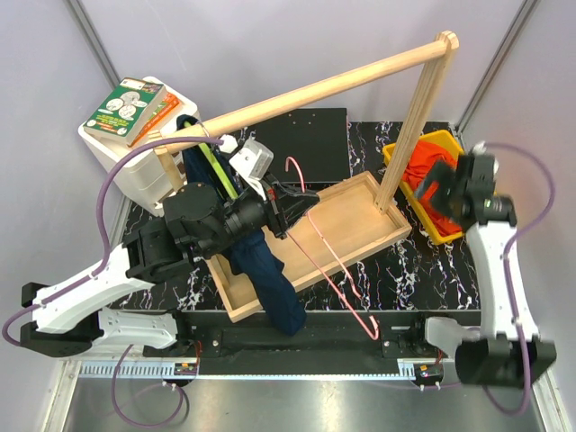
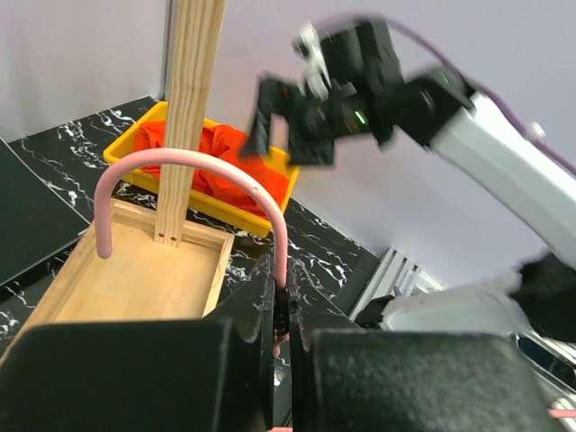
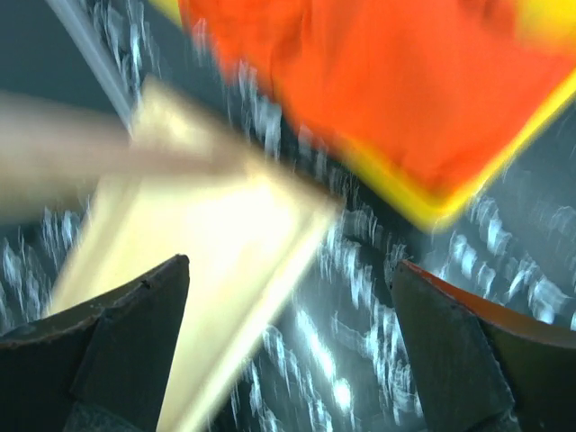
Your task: Remove the shorts from the hanger
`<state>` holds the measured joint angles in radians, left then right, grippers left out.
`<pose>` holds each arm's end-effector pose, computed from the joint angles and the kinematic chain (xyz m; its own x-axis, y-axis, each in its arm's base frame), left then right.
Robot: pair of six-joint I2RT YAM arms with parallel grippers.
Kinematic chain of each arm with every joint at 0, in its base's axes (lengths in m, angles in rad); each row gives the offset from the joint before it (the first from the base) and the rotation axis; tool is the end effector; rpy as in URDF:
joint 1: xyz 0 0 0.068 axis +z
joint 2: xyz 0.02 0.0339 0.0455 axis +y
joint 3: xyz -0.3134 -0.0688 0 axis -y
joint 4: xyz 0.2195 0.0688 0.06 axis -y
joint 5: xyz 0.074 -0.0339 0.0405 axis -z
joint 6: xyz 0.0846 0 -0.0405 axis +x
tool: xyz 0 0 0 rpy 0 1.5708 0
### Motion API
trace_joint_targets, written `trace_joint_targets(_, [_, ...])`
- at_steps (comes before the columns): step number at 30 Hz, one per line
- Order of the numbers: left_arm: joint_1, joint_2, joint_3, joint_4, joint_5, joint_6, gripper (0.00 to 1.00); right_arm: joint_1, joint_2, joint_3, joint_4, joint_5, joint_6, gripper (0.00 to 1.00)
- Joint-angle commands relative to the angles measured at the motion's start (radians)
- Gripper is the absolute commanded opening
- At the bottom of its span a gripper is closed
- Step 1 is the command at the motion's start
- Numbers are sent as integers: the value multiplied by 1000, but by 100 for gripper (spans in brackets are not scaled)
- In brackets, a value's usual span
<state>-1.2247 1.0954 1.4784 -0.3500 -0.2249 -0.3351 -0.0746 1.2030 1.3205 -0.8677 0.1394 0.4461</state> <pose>0.0904 -0.1950 0.5350 -0.2661 -0.2070 -0.9414 0.7983 0.5001 -0.3356 0.2322 -0.0291 0.3837 -0.5378 0.4687 -0.7008 0.4514 0.8621 0.2302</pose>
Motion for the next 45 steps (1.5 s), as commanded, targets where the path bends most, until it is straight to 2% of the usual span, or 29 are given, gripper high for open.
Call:
trace_joint_targets(1, [-7,12,-15,22,-40,74,0,48,-240,-262,-28,-334,-1,100])
trace_joint_targets(2, [-7,18,-13,25,-60,83,0,68,-293,-288,-28,-457,-3,100])
trace_joint_targets(4, [-9,46,-9,23,-82,114,0,94,-426,-325,-37,-544,0,100])
trace_joint_targets(7, [-13,78,-3,25,-128,145,0,99,-505,-273,-102,-684,-29,100])
trace_joint_targets(11, [-18,119,6,20,-175,171,0,98,-491,-137,-172,-917,-55,100])
trace_joint_targets(13, [-19,136,5,22,-183,177,0,113,-456,-45,-212,-972,-88,98])
trace_joint_targets(19, [-33,164,13,16,-212,186,0,286,-352,63,-234,-1025,-95,94])
trace_joint_targets(25, [-45,182,29,9,-223,169,0,357,-293,135,-271,-974,-115,88])
trace_joint_targets(28, [-52,192,49,11,-217,160,0,435,-286,85,-225,-939,-67,81])
trace_joint_targets(30, [-55,201,60,9,-228,157,0,540,-292,47,-179,-902,-3,75])
trace_joint_targets(32, [-58,204,68,11,-255,151,0,614,-298,26,-114,-835,38,68])
trace_joint_targets(33, [-58,204,69,9,-264,148,0,690,-298,14,-102,-809,67,65])
trace_joint_targets(35, [-59,204,71,9,-281,142,0,746,-289,11,-90,-716,83,60])
trace_joint_targets(36, [-59,202,72,8,-283,140,0,774,-287,6,-85,-696,89,48])
trace_joint_targets(39, [-61,195,72,0,-283,134,0,780,-298,11,-80,-615,95,25])
trace_joint_targets(40, [-61,193,71,-4,-281,131,0,780,-309,14,-89,-583,94,12])
trace_joint_targets(42, [-61,173,69,-10,-268,113,1,783,-318,23,-94,-560,100,0])
trace_joint_targets(44, [-61,156,69,-9,-223,93,25,782,-333,20,-105,-522,105,0])
trace_joint_targets(45, [-61,140,71,-9,-205,85,32,782,-344,19,-111,-500,105,0])
